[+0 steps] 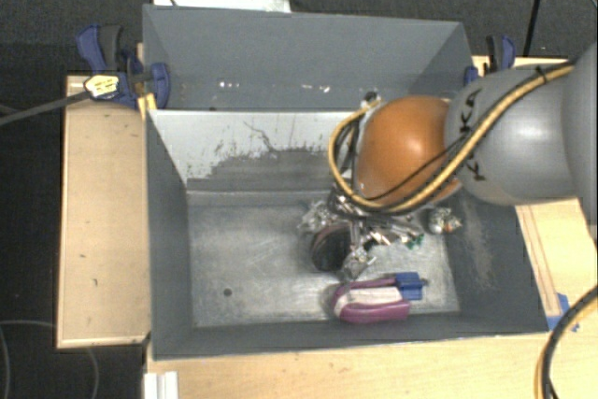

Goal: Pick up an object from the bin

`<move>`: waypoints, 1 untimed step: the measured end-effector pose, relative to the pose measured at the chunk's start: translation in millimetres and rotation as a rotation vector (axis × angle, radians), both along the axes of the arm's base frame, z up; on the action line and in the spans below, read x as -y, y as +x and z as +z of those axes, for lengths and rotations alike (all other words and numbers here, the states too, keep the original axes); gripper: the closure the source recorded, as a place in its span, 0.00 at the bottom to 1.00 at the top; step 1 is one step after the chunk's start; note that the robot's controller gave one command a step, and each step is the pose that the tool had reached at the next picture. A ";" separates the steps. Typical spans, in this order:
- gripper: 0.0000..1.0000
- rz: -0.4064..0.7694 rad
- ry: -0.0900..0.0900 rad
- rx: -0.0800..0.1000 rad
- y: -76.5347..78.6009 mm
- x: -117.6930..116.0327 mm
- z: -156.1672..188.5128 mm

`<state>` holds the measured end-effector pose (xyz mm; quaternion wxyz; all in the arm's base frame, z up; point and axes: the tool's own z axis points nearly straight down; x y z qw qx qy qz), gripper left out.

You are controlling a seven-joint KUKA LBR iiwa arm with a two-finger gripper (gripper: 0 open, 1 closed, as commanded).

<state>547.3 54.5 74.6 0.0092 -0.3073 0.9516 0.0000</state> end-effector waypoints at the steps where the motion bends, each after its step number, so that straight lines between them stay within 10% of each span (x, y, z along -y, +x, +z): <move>1: 1.00 -0.004 0.002 0.001 0.7 -1.4 2.1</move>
Offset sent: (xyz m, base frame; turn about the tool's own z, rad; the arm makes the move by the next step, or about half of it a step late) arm 0.0000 0.0000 0.0000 0.0000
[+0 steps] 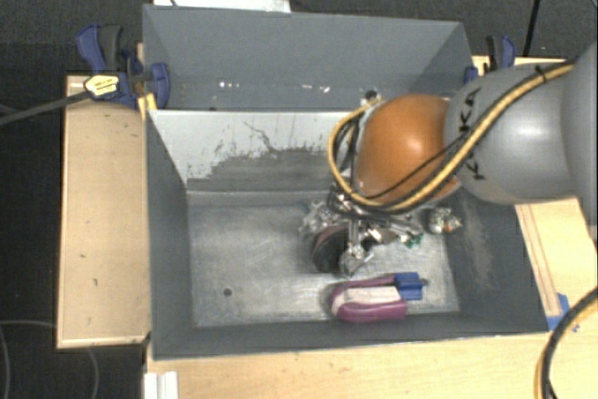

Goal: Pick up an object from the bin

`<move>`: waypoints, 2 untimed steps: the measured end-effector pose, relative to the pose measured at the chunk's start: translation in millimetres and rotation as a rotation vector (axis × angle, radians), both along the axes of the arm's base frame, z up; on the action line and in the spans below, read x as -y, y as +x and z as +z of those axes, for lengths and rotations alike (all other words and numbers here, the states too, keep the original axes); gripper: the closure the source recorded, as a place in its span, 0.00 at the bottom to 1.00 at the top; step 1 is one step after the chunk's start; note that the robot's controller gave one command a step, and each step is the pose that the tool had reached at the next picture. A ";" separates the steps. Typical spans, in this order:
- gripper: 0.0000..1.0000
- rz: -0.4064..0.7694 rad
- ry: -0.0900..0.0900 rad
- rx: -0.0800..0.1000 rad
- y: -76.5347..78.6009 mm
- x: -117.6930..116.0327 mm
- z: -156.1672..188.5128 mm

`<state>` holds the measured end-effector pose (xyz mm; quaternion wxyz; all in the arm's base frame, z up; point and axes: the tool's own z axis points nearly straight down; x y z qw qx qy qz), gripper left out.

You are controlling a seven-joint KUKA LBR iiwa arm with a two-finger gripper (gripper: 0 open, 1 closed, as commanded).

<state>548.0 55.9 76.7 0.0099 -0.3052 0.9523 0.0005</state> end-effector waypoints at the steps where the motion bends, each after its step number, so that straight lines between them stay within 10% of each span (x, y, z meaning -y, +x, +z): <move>1: 1.00 0.144 -0.001 0.009 -17.7 20.3 0.3; 2: 1.00 0.410 -0.010 -0.006 -10.7 -5.2 207.2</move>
Offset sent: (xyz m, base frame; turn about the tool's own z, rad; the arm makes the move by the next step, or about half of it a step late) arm -0.0249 -0.0237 -0.0067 -0.1461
